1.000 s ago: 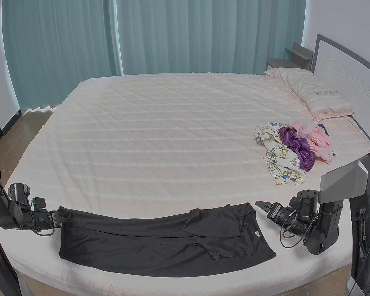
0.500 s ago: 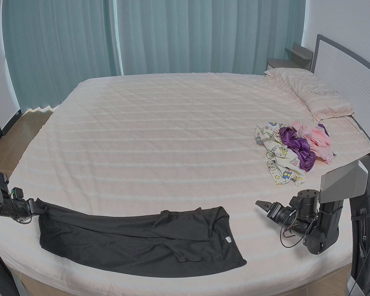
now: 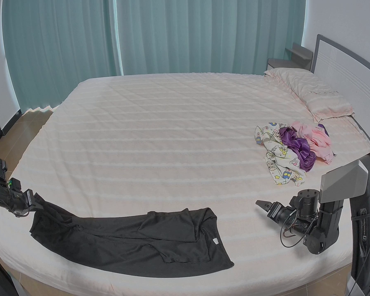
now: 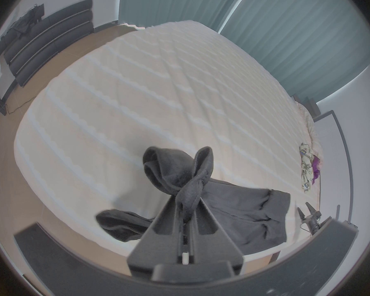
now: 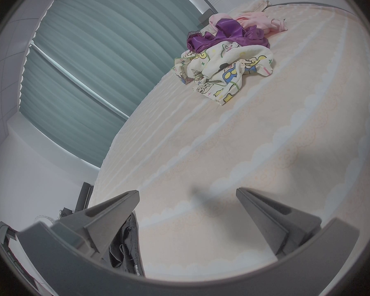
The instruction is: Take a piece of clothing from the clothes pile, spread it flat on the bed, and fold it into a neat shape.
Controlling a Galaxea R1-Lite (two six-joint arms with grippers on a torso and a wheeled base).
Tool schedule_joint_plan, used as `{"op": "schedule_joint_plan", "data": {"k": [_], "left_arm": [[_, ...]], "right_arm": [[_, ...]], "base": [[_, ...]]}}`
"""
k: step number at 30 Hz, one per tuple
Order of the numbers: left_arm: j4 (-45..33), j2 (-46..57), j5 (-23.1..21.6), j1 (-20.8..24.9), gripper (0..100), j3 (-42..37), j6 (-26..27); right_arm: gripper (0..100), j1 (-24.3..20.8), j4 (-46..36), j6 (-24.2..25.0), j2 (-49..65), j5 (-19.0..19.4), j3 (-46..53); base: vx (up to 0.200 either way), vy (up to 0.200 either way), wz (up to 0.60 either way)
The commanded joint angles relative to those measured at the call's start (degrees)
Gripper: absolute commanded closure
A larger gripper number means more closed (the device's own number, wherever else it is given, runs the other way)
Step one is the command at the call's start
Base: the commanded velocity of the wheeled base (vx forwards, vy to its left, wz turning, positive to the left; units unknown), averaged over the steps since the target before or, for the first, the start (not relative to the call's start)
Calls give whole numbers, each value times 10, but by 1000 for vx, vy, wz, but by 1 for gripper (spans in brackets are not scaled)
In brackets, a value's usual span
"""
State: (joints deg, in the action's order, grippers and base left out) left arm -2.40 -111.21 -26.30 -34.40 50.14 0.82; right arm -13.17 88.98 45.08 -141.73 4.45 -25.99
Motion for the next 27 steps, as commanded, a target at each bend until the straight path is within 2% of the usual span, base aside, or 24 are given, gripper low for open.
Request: {"op": "schedule_joint_plan", "data": {"k": [1,2,5,8,9,12,14,15,21,27], "left_arm": [[-16,102,42,110,100,-34,-86],[-16,122,86,172,100,-38,-141],[-16,147,143,262,100,-43,-216],[-16,159,172,327,100,-45,-267],[-16,159,172,327,100,-45,-267],[-11,155,223,417,100,-39,-357],[-10,153,231,433,100,-37,-374],[-9,152,244,466,100,-37,-401],[-9,139,244,544,100,-36,-456],[-9,104,245,591,100,-13,-507]], "right_arm": [[0,0,7,0,2,0,1],[0,0,7,0,2,0,1],[0,0,7,0,3,0,0],[0,0,7,0,3,0,0],[0,0,7,0,3,0,0],[0,-1,7,0,3,0,-1],[0,-1,7,0,3,0,0],[0,-2,7,0,3,0,0],[0,-4,7,0,3,0,1],[0,-4,7,0,3,0,1]], "base": [[0,0,0],[0,0,0],[0,0,0],[0,0,0],[0,0,0],[0,0,0],[0,0,0],[0,0,0],[0,0,0],[0,0,0]]}}
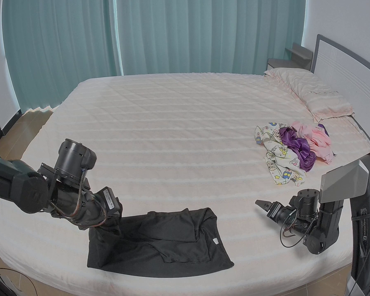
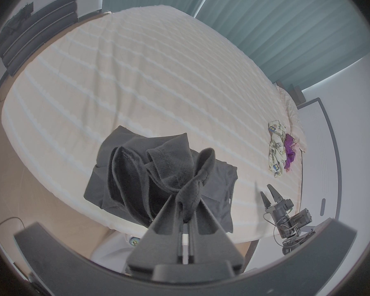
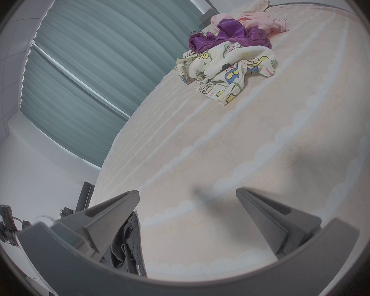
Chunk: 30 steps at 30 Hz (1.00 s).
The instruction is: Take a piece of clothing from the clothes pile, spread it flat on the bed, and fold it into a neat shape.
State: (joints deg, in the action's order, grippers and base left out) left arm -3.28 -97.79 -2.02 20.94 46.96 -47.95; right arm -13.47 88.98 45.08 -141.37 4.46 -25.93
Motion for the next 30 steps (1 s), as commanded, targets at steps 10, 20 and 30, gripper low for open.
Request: {"op": "schedule_joint_plan", "data": {"k": [10,20,30], "left_arm": [[1,-88,4,83,100,63,-61],[1,-113,4,101,100,86,-82],[1,-122,3,109,100,96,-84]], "right_arm": [[0,-2,7,0,0,0,-1],[0,-1,7,0,0,0,-2],[0,-1,7,0,0,0,-2]], "base": [[0,0,0],[0,-160,0],[0,-200,0]]}}
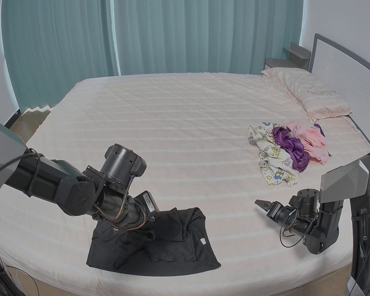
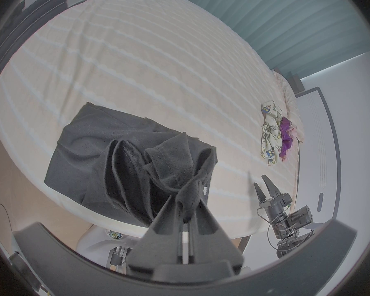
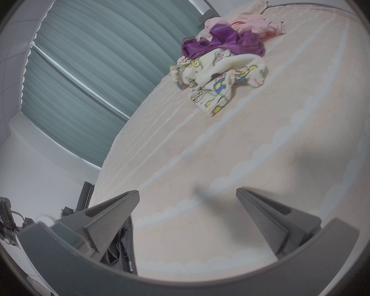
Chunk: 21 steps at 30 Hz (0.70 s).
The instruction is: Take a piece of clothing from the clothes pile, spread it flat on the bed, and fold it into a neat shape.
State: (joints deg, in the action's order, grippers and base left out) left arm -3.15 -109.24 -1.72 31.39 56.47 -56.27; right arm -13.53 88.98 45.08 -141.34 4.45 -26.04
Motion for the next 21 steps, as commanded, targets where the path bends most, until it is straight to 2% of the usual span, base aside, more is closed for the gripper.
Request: {"op": "schedule_joint_plan", "data": {"k": [1,3,14,21], "left_arm": [[0,-7,0,5,100,0,-1],[0,-15,2,9,100,0,0],[3,-36,1,25,100,1,-2],[52,-74,6,31,100,2,-20]], "right_arm": [[0,0,7,0,0,0,-1],[0,0,7,0,0,0,-1],[0,0,7,0,0,-1,-1],[0,0,7,0,0,0,-1]], "base": [[0,-200,0],[0,-200,0],[0,0,0],[0,0,0]]}}
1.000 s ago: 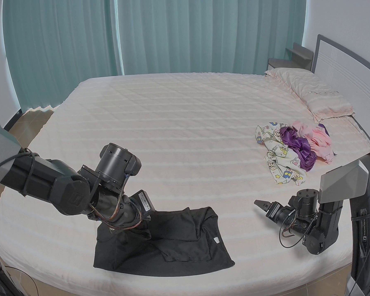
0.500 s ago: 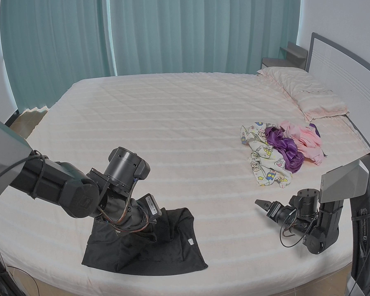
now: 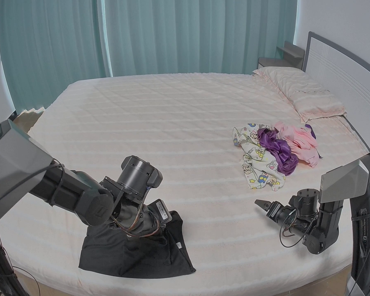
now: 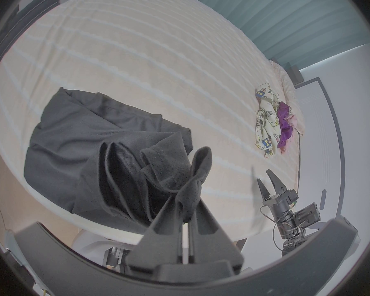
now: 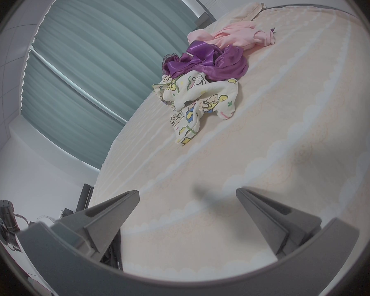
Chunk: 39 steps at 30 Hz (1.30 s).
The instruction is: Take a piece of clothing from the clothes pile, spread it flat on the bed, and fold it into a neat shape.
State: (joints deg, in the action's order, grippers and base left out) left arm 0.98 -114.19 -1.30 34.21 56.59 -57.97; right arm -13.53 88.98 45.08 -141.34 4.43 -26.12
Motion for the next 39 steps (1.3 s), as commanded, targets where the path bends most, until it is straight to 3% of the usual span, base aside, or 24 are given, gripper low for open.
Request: {"op": "schedule_joint_plan", "data": {"k": [1,2,11,15,22,25,32,39], "left_arm": [[11,-25,2,2,100,1,-3],[20,-33,1,3,0,1,-5],[22,-26,0,23,0,5,-19],[22,39,-15,21,0,9,-45],[23,64,-21,-32,0,-32,-46],[46,64,-37,-59,0,-73,-46],[201,65,-66,-92,0,-216,-47],[242,63,-61,-94,0,-240,-100]], "right_arm": [[0,0,7,0,-1,1,0],[0,0,7,0,0,0,0],[0,0,7,0,-1,0,0],[0,0,7,-1,-2,0,0],[0,-1,7,-1,-2,0,3],[0,-2,7,-1,-3,0,3],[0,-1,7,-2,-4,0,2],[0,-2,7,-3,-5,0,3]], "base": [[0,0,0],[0,0,0],[0,0,0],[0,0,0],[0,0,0],[-67,0,0],[-143,0,0],[0,0,0]]}}
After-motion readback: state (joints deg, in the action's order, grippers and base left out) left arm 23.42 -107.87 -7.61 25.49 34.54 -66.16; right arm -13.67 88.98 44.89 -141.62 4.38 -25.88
